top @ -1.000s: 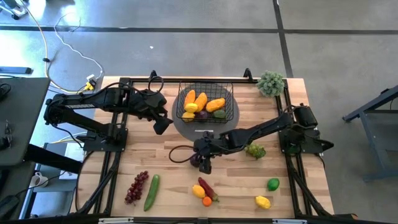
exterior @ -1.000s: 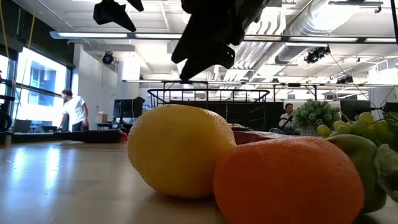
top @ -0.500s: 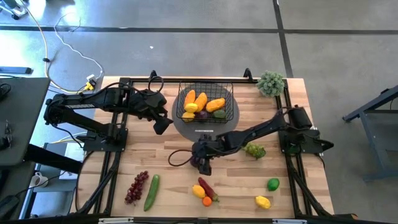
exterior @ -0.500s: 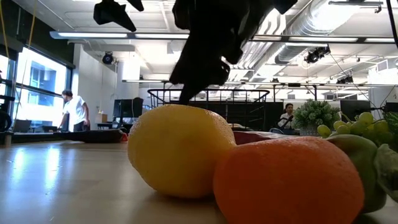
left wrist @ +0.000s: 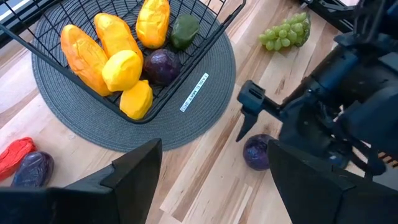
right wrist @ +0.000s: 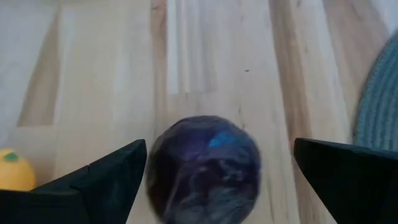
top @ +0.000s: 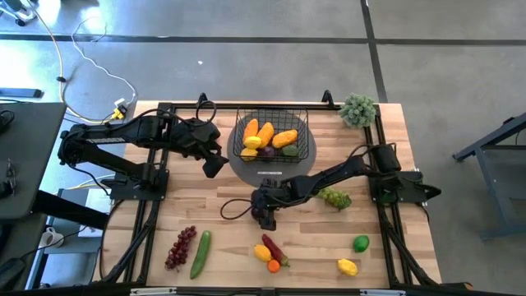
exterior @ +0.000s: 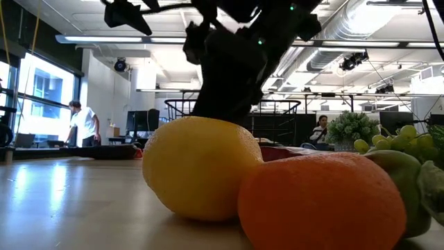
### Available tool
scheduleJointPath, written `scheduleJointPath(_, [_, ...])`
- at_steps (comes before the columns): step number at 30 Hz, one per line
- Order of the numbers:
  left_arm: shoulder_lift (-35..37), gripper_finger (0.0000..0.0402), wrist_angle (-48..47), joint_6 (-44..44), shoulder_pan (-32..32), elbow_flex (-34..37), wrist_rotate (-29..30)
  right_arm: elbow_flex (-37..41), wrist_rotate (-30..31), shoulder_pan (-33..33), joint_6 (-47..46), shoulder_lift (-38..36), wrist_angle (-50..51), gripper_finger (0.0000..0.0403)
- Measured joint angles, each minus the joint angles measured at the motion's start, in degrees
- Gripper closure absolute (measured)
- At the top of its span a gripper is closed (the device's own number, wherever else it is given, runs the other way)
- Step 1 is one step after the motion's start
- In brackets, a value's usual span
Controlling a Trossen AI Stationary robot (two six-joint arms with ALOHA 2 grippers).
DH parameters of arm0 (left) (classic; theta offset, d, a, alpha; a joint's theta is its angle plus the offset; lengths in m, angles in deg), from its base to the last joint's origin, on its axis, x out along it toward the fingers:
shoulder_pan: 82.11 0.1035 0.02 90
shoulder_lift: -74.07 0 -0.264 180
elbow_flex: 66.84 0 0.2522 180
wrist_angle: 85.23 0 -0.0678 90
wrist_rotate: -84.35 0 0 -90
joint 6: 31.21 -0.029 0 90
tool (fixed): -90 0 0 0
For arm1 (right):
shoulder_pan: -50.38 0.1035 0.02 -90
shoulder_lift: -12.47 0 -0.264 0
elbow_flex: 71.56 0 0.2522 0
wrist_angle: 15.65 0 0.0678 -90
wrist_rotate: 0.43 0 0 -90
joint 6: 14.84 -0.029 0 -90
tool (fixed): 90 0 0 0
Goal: Build produce basket
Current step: Put the purple plum into the black wire basket
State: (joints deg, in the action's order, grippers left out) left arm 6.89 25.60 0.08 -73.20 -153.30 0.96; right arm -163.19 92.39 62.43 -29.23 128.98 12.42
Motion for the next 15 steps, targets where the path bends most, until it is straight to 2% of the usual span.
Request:
scheduleJointPath(7, [0.0, 0.0124, 0.0, 0.0, 0.0, 0.0, 0.0, 0.0, -3.6, -1.9, -2.7, 1.6, 0.8, 0.004])
scheduleJointPath(15, [0.0, 0.0124, 0.0, 0.0, 0.0, 0.0, 0.0, 0.0, -4.0, -1.9, -5.7, 2.0, 2.2, 0.0077])
